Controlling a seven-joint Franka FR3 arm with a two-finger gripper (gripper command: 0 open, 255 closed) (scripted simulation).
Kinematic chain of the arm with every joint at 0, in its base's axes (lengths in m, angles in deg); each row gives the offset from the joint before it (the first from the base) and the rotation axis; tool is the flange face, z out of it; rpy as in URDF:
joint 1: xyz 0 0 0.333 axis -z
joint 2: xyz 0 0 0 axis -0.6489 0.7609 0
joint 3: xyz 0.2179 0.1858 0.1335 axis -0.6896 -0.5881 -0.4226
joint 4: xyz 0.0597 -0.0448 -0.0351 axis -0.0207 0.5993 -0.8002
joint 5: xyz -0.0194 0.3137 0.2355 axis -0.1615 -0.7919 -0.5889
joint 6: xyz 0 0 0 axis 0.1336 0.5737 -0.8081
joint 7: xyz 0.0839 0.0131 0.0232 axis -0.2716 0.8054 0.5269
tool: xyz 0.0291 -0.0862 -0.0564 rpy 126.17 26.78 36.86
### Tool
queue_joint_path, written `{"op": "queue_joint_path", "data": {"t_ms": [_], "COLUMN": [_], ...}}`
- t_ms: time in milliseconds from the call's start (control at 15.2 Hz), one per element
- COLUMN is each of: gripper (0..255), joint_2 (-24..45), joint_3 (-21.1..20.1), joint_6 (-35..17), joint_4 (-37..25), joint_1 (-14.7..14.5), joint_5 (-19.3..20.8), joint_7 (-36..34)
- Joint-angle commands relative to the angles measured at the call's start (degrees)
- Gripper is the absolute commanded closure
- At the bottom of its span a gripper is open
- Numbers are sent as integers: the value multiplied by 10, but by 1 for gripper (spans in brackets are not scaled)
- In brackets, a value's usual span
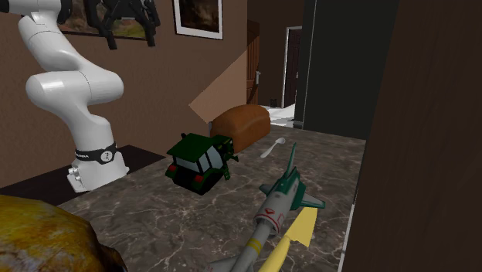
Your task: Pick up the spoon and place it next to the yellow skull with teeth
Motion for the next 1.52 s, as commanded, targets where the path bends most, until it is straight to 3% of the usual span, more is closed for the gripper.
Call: {"op": "queue_joint_path", "data": {"t_ms": [0, 858, 1452], "gripper": [0, 0, 0], "joint_2": [0, 108, 260], "joint_3": [0, -158, -270], "joint_6": [0, -198, -331], "joint_4": [0, 53, 13], "joint_1": [0, -45, -50], "joint_5": [0, -68, -54], "joint_7": [0, -133, -240]}}
